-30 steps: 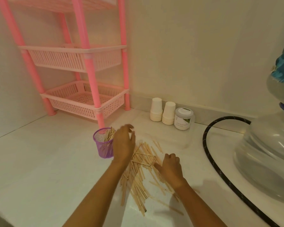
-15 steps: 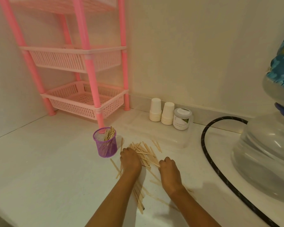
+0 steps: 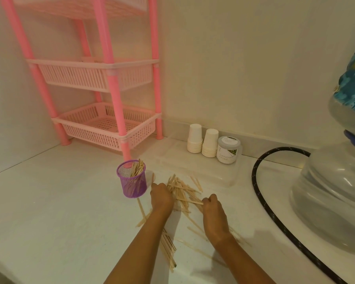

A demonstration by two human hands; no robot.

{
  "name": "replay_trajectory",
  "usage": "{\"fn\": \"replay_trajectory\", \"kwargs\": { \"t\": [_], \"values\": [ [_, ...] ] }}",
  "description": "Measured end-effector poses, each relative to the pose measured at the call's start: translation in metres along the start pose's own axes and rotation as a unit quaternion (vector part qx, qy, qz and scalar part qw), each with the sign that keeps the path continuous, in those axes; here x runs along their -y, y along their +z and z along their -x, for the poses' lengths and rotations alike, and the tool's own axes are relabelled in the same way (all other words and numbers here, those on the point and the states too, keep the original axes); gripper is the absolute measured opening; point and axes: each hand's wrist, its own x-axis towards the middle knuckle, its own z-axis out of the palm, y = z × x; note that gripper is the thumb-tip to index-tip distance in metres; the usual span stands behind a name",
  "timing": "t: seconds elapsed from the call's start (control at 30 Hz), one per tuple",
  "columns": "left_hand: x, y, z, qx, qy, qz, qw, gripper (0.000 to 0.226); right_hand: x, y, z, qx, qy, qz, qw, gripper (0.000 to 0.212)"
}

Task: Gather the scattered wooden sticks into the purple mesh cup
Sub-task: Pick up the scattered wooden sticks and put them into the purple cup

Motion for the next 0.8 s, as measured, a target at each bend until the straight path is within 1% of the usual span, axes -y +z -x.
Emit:
{"fn": "replay_trajectory", "kwargs": {
  "t": [0.07,0.2,0.3,0.37,0.43,0.53,0.67,0.8],
  "values": [
    [0.0,-0.003,-0.001,-0.015,0.011,0.028,0.999,0.028,-0.002,-0.003,-0.003,-0.025,0.002,0.028,0.999,0.034],
    [-0.002,-0.008,-0.001,-0.047,0.045,0.114,0.991,0.028,-0.002,-0.007,-0.007,-0.052,0.015,0.02,0.998,0.032],
    [-0.004,-0.014,-0.003,-0.06,0.065,0.173,0.981,0.028,-0.001,-0.011,-0.009,-0.06,0.028,-0.011,0.998,0.035],
    [-0.007,-0.019,-0.006,-0.073,0.086,0.196,0.974,0.035,0.001,-0.013,-0.008,-0.067,0.035,-0.042,0.996,0.03],
    [-0.008,-0.024,-0.01,-0.089,0.098,0.213,0.968,0.039,0.002,-0.014,-0.009,-0.072,0.035,-0.049,0.996,0.028],
    [-0.01,-0.035,-0.014,-0.11,0.115,0.242,0.957,0.034,0.002,-0.015,-0.009,-0.083,0.037,-0.07,0.993,0.029],
    [-0.009,-0.057,-0.021,-0.168,0.145,0.307,0.925,0.026,0.002,-0.017,-0.009,-0.08,0.037,-0.086,0.992,0.027],
    [-0.005,-0.091,-0.039,-0.215,0.166,0.411,0.87,0.016,0.0,-0.018,-0.008,-0.08,0.032,-0.083,0.993,0.026]
  ]
}}
